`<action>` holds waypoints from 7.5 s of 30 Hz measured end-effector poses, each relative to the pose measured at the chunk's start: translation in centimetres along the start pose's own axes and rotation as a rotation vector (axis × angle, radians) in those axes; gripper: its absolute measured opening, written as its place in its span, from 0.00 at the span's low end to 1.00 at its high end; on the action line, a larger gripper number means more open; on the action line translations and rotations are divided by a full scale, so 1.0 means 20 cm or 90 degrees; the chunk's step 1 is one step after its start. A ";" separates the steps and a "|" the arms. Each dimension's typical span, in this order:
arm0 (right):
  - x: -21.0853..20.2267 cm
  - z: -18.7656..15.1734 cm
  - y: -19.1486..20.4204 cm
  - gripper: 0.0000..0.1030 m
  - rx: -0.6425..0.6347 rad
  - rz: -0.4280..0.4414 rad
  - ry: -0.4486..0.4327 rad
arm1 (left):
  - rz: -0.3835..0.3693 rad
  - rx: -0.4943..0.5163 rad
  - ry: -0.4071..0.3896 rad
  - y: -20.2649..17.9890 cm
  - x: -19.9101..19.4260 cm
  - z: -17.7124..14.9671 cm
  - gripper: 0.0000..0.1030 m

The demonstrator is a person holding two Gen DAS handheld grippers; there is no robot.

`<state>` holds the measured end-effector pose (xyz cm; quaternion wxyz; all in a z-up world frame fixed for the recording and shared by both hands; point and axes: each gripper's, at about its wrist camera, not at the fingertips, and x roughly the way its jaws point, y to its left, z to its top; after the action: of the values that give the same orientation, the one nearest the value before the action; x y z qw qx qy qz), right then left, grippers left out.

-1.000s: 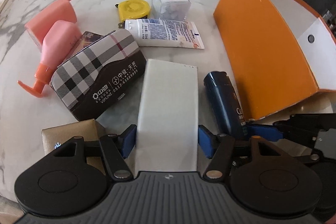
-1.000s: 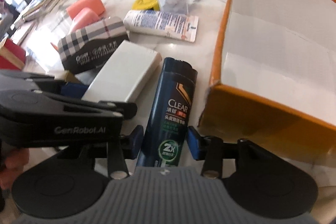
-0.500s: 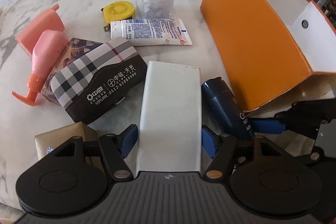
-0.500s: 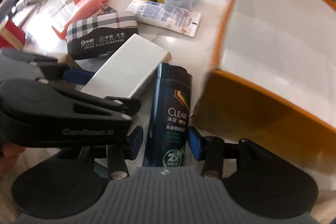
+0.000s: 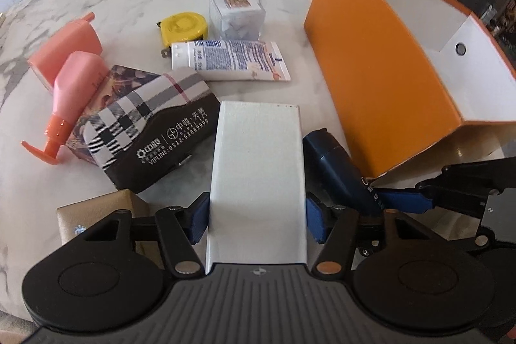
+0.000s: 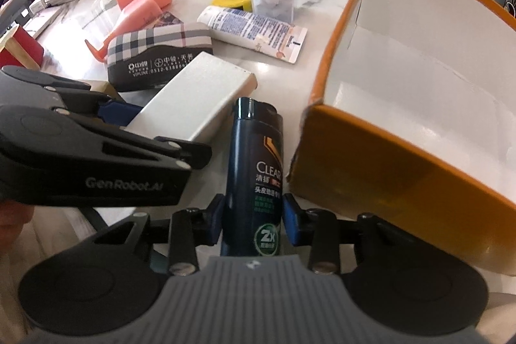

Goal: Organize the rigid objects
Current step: 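Close the right gripper on the shampoo bottle while the left gripper grasps the white box, then carry the shampoo bottle and white box into the orange shoebox with both tools, then open the left gripper to release the white box while the right tool stands the bottle upright, then release the shampoo bottle in the box and withdraw both tools to the table, then grasp the gold square box with the left gripper while the right gripper grasps the clear cube box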

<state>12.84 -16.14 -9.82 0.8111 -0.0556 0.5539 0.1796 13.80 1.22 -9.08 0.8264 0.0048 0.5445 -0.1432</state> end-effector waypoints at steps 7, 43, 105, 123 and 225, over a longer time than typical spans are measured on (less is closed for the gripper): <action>-0.07 0.00 -0.01 0.36 0.021 0.025 -0.011 | -0.009 -0.023 0.002 0.03 -0.05 -0.02 0.67; -0.78 0.01 -0.59 0.36 0.161 -0.031 -0.250 | -0.137 -0.035 -0.138 -0.49 -0.51 0.50 0.67; -0.10 0.17 -0.94 0.35 0.235 -0.020 0.006 | 0.039 0.065 -0.126 -0.62 -0.12 0.69 0.71; 0.00 0.31 -0.86 0.35 0.195 -0.011 0.046 | -0.062 0.004 -0.040 -0.38 0.02 0.60 0.26; 0.12 0.49 0.21 0.47 0.036 0.107 -0.060 | 0.084 -0.284 -0.036 0.65 -0.21 -0.01 0.67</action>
<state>20.83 -8.85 -7.90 0.8194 0.0223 0.5230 0.2335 15.32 14.60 -7.31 0.8294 -0.1462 0.5381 0.0352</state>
